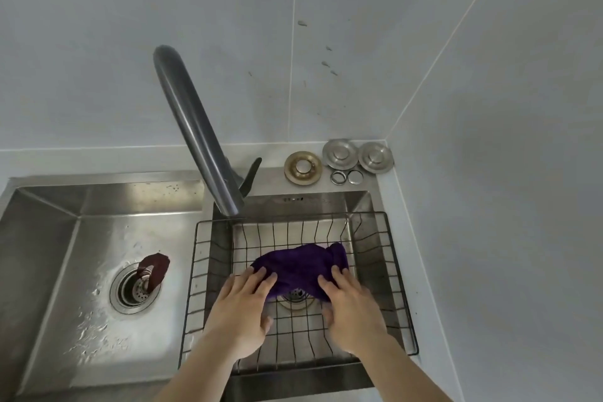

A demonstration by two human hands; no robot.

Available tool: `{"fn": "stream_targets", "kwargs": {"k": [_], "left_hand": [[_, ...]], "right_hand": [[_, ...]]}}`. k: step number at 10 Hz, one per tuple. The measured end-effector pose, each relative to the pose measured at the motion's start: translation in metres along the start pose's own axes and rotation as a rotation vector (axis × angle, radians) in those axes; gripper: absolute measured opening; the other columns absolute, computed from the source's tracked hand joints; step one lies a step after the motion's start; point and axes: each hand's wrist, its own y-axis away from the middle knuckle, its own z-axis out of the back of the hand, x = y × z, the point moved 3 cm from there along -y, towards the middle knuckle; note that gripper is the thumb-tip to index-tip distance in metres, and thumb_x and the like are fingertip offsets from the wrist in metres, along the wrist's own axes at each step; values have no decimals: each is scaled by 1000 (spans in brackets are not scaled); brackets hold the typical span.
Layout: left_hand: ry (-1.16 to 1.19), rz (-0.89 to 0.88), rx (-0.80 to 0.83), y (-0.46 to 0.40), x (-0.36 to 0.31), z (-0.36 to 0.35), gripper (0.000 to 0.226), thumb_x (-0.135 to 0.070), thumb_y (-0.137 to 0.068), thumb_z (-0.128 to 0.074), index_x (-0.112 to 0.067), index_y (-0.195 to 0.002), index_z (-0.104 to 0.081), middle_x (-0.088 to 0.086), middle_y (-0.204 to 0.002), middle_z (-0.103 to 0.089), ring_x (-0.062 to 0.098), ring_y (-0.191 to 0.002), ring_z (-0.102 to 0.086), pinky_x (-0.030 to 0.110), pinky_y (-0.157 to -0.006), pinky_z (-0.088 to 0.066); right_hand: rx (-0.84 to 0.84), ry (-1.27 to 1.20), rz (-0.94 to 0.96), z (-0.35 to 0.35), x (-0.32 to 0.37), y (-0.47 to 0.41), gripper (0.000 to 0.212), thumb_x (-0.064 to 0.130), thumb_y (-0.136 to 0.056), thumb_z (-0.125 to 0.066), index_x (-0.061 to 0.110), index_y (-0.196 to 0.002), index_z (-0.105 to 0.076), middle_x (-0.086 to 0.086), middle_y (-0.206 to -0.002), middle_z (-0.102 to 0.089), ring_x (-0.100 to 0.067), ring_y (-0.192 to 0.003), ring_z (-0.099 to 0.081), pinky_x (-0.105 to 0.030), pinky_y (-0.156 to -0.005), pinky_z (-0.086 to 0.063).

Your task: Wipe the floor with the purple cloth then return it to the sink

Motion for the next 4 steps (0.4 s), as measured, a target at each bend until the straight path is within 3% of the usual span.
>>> {"fn": "stream_targets", "kwargs": {"k": [2,4], "left_hand": [[40,-12,-92,11,0,19,66,-45,-99,-46,-32,-159,-20,-6,-167,-25,17,-156,-18,38,-128,-4],[61,-25,-202,52,-4,45,67,-45,-98,-48,-29,-158,-23,-9,-164,-30,16,-153,-23,36,-128,-10]], "right_hand": [[-24,-23,15,27,9,9,51,28,-101,-55,26,-150,-41,-4,-157,-43,-23,-146,-37,-41,-117,-37],[-99,-41,11,54,22,45,54,32,-100,-57,24,-151,-41,-5,-155,-45,-25,-143,-40,-44,-115,-41]]}}
